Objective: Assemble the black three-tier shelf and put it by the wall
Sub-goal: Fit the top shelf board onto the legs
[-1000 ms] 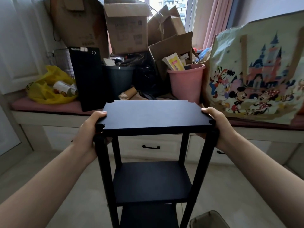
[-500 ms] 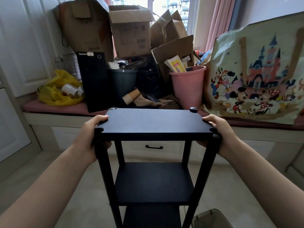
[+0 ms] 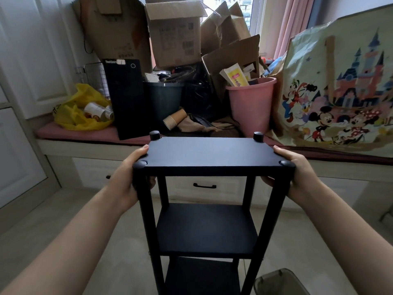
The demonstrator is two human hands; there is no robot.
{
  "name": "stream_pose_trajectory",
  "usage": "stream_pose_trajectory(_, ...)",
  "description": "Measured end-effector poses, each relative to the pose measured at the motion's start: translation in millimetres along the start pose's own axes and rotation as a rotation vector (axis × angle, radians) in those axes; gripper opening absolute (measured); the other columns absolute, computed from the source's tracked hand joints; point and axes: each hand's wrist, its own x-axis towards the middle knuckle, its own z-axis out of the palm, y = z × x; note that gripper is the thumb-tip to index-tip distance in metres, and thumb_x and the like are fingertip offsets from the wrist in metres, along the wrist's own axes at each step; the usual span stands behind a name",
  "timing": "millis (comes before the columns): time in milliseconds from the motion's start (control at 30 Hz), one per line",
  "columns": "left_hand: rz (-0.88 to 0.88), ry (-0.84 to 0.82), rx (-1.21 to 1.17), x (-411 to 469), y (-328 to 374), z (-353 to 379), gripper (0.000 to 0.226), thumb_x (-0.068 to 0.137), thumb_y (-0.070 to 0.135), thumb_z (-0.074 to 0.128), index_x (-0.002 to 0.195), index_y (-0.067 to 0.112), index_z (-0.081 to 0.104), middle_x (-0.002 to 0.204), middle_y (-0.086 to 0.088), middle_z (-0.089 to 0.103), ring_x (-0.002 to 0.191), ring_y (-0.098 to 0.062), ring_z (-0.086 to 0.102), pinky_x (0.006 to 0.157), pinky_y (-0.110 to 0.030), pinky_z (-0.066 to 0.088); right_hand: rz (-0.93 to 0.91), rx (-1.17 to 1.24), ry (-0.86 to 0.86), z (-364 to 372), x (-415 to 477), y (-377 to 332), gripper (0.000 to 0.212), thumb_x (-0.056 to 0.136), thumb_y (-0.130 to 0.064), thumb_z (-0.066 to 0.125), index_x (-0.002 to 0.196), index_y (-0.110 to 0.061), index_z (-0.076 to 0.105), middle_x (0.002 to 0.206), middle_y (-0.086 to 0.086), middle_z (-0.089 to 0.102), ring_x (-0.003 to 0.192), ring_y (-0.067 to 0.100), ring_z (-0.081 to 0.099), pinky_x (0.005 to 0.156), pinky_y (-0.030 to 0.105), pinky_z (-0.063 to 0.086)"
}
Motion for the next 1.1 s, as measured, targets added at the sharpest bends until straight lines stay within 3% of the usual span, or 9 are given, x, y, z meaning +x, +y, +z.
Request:
stream_pose_trajectory(167,0.038,-0.033,0.001,4,-4,-8,0.028,0.072,0.031,0.072,0.092,0.015,0.063,0.072,0.001,0.058,0.055,-0.012,0.056,0.047,-0.021,0.047,0.071,-0.032,-0.047,-6,-1,1,0.021,0.1,-0.026,0.051,0.091,-0.011,0.063,0.072,0.002,0.069,0.069,0.018,0.063,0.067,0.036,0.05)
stream_pose_trajectory(300,0.016,-0.042,0.055,5,-14,-12,0.009,0.088,0.022,0.058,0.089,0.015,0.062,0.071,0.002,0.054,0.053,-0.01,0.052,0.046,-0.021,0.043,0.104,-0.011,-0.061,-7,-3,6,0.023,0.101,-0.026,0.047,0.091,-0.011,0.061,0.076,0.004,0.064,0.067,0.018,0.061,0.066,0.033,0.049)
stream_pose_trajectory(400,0.036,-0.029,0.045,6,-19,-13,0.017,0.097,0.02,0.05,0.084,0.017,0.061,0.063,0.005,0.054,0.047,-0.007,0.051,0.042,-0.019,0.043,0.114,0.033,-0.047,-7,-2,9,0.024,0.102,-0.023,0.044,0.09,-0.01,0.06,0.072,0.004,0.066,0.062,0.017,0.062,0.064,0.033,0.049)
stream_pose_trajectory(700,0.034,-0.017,0.057,4,-25,-17,0.021,0.099,0.018,0.048,0.079,0.017,0.054,0.057,0.006,0.051,0.044,-0.008,0.049,0.043,-0.02,0.043,0.118,0.0,-0.013,-14,6,21,0.028,0.099,-0.017,0.039,0.08,-0.009,0.059,0.07,0.006,0.057,0.06,0.019,0.056,0.061,0.03,0.046)
stream_pose_trajectory(900,0.04,-0.018,0.119,5,-31,-24,0.023,0.098,0.02,0.05,0.075,0.019,0.053,0.06,0.006,0.048,0.046,-0.009,0.047,0.047,-0.024,0.041,0.108,-0.068,-0.005,-23,15,30,0.019,0.099,-0.019,0.041,0.097,-0.01,0.058,0.081,0.009,0.055,0.068,0.021,0.056,0.067,0.033,0.046)
stream_pose_trajectory(1100,0.006,-0.007,0.118,4,-37,-26,0.022,0.097,0.021,0.052,0.076,0.019,0.057,0.062,0.005,0.051,0.049,-0.01,0.051,0.048,-0.024,0.043,0.105,-0.094,-0.024,-27,17,36,0.02,0.097,-0.014,0.039,0.086,-0.013,0.056,0.077,0.009,0.05,0.066,0.021,0.051,0.068,0.033,0.045)
